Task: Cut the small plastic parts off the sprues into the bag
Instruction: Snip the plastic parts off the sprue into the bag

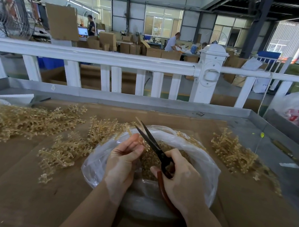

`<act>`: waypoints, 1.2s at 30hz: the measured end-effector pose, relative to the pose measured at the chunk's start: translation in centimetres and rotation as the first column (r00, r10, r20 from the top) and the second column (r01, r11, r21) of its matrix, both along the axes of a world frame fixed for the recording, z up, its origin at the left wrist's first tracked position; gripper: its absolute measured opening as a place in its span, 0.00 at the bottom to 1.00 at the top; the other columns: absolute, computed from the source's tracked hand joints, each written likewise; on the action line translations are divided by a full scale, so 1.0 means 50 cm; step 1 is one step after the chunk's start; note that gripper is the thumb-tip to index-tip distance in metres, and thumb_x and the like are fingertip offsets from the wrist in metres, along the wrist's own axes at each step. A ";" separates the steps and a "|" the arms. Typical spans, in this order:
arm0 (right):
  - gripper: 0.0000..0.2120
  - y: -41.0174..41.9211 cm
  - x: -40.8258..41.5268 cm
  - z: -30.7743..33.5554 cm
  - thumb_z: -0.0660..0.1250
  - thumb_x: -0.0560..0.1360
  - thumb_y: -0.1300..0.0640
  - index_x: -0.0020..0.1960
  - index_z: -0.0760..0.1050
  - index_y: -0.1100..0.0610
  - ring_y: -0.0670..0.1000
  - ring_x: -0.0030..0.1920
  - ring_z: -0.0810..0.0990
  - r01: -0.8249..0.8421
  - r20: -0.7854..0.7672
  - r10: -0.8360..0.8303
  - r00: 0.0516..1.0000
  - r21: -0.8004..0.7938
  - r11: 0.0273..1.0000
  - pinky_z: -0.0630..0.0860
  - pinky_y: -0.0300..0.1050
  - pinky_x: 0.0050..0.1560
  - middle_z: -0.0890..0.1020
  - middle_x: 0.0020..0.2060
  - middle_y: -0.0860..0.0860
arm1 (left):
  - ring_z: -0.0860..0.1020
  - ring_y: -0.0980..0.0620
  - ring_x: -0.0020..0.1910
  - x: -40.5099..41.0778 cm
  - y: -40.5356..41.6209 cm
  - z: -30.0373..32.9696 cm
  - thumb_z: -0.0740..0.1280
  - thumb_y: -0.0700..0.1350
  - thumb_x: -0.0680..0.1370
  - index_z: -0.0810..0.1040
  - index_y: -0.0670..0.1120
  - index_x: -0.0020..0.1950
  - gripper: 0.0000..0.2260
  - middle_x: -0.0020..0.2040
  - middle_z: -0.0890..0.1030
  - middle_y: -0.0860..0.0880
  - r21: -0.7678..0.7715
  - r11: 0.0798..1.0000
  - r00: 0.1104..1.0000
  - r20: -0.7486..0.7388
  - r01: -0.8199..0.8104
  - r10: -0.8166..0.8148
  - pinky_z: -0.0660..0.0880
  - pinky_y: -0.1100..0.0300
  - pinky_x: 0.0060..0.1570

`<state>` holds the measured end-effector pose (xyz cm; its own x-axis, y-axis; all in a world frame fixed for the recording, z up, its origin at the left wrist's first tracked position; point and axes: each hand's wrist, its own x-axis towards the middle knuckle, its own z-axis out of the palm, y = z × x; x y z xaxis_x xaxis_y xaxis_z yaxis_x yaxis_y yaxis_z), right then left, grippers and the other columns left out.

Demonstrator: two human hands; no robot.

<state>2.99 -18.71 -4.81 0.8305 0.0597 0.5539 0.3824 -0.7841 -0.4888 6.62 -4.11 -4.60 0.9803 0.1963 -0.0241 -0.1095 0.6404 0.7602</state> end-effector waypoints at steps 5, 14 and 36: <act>0.16 0.003 0.001 -0.004 0.71 0.67 0.40 0.48 0.71 0.47 0.42 0.40 0.75 -0.017 0.002 0.017 1.000 -0.063 0.998 0.73 0.34 0.39 0.78 0.38 0.41 | 0.84 0.54 0.46 0.000 0.004 0.005 0.60 0.25 0.72 0.80 0.41 0.53 0.17 0.45 0.85 0.46 -0.043 0.998 0.999 0.036 0.035 -0.033 0.80 0.64 0.46; 0.16 0.004 0.003 -0.005 0.70 0.69 0.41 0.49 0.70 0.48 0.44 0.43 0.75 -0.033 -0.024 0.030 0.999 -0.093 0.995 0.74 0.38 0.43 0.77 0.41 0.42 | 0.83 0.54 0.48 -0.003 0.004 0.009 0.57 0.24 0.74 0.78 0.41 0.55 0.19 0.46 0.85 0.46 -0.095 0.992 0.995 0.054 0.083 -0.078 0.80 0.64 0.46; 0.17 0.001 0.006 -0.007 0.69 0.68 0.39 0.47 0.71 0.50 0.44 0.35 0.76 -0.020 0.021 0.024 1.000 -0.147 0.989 0.71 0.34 0.35 0.77 0.35 0.43 | 0.76 0.57 0.33 0.007 0.009 -0.009 0.65 0.27 0.63 0.69 0.47 0.43 0.17 0.27 0.69 0.55 -0.053 0.993 0.978 0.186 0.103 -0.092 0.79 0.64 0.37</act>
